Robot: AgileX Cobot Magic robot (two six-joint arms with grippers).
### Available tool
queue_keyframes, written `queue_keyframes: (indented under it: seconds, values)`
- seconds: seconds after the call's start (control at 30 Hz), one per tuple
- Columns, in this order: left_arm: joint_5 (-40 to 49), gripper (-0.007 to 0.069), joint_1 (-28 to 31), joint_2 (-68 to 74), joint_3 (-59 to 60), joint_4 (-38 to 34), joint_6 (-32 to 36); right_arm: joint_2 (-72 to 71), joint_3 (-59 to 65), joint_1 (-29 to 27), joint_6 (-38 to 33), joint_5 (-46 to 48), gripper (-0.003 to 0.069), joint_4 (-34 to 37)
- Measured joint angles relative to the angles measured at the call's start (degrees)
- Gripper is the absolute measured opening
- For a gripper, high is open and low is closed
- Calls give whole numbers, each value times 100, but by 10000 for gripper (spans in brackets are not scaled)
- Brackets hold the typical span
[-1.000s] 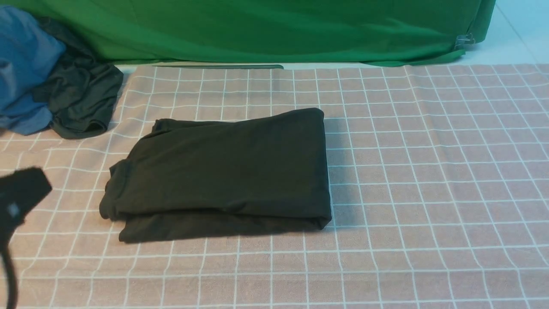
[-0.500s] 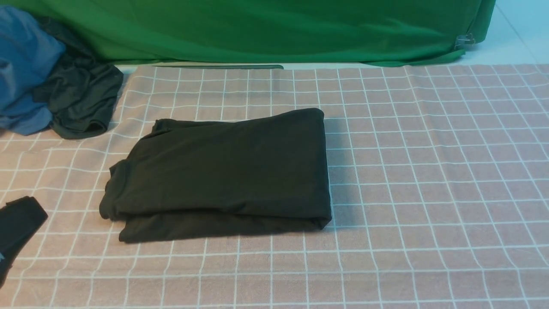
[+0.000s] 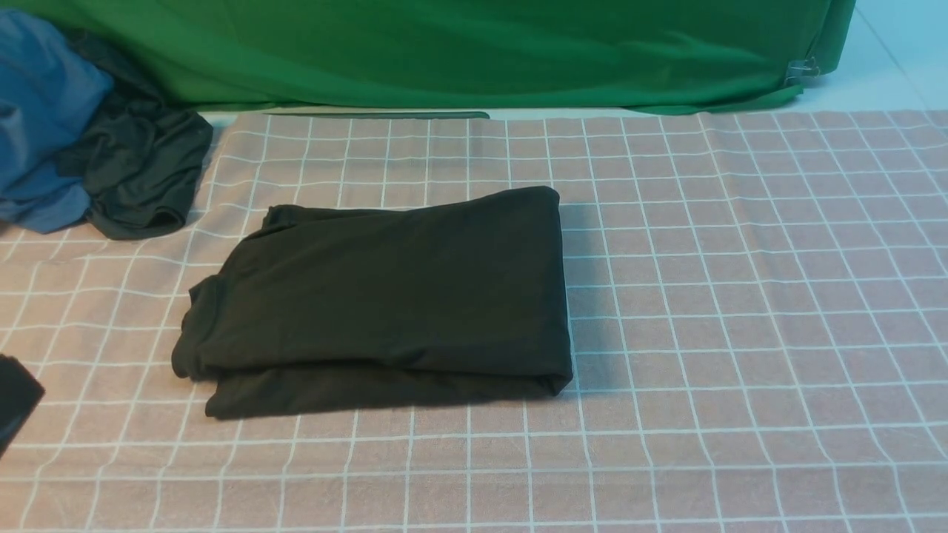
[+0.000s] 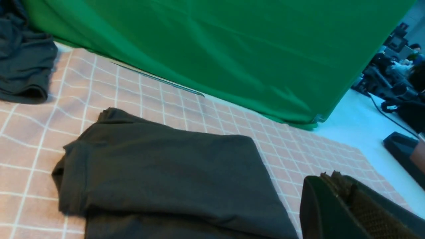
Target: Fold a long-sleeved shirt over a pink coffee tablecloth.
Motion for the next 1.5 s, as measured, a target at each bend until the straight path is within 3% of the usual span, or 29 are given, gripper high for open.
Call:
queue_keyframes:
  seconds: [0.33,1.13,1.3,1.5]
  values:
    - [-933,13,0,-38,416,190,7,-39,0,0,0,124,55,0]
    - [-996,13,0,-38,440,247,19,-39,0,0,0,147,91,0]
    - [-1105,13,0,-38,532,687,29,-39,0,0,0,147,91,0]
    - [-2223,13,94,-248,1750,1271,29,-39,0,0,0,147,106,0]
